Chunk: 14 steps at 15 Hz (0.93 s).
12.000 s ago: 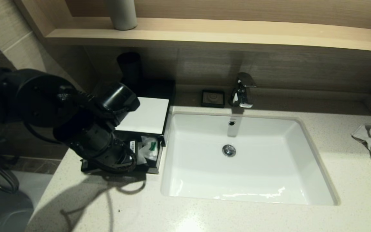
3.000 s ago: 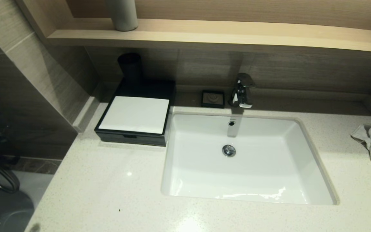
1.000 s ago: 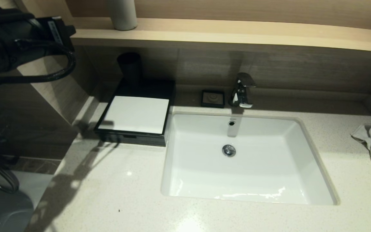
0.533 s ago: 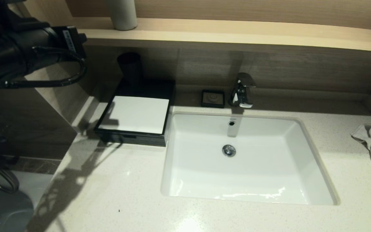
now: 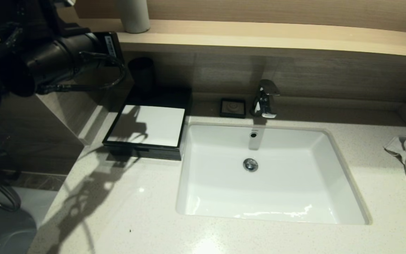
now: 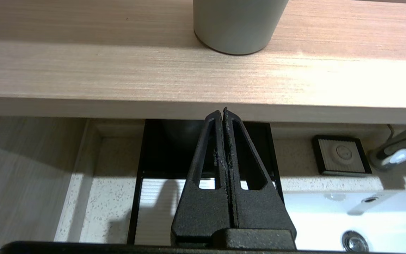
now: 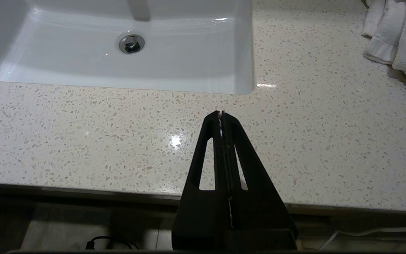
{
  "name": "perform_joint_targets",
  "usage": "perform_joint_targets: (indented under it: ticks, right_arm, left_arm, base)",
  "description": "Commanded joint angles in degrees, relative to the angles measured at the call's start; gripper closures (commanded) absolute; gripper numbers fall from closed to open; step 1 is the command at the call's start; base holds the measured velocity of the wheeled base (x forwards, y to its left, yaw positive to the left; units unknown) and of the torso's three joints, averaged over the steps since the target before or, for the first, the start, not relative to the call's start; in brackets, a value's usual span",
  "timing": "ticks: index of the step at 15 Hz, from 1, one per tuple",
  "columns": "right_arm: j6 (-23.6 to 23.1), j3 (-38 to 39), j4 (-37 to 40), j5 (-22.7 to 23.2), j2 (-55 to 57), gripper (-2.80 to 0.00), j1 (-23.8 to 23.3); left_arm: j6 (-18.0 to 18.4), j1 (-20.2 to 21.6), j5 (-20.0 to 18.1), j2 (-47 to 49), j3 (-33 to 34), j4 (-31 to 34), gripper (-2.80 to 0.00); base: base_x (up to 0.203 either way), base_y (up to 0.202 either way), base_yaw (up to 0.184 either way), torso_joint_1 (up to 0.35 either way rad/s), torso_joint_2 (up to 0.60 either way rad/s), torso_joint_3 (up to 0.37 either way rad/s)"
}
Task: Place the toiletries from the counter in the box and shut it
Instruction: Pick up the cup
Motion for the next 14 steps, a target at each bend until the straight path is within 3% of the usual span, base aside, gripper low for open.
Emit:
perform_joint_targets:
  ticks: [1,3,4,14]
  right_arm:
    - [0.0,0.0,0.0,0.0,0.0,0.00,0.0]
    - [0.0,0.0,0.0,0.0,0.0,0.00,0.0]
    - [0.0,0.0,0.0,0.0,0.0,0.00,0.0]
    - [0.0,0.0,0.0,0.0,0.0,0.00,0.0]
  left_arm:
    - [0.0,-0.3,0.7,1.8,-1.9,-0.8,0.00]
    - [0.0,-0.3,0.9,1.7,-2.4,-0.8,0.00]
    - [0.1,-0.3,0.9,1.6,-2.5,-0.9,-2.80]
    - [1.4,-0.2,1.0,4.0,-7.6,-1.8,-2.80]
  base:
    - [0.000,0.000,0.000,0.000,0.00,0.000]
    - [0.000,0.000,0.000,0.000,0.00,0.000]
    - [0.000,0.000,0.000,0.000,0.00,0.000]
    - [0.000,0.000,0.000,0.000,0.00,0.000]
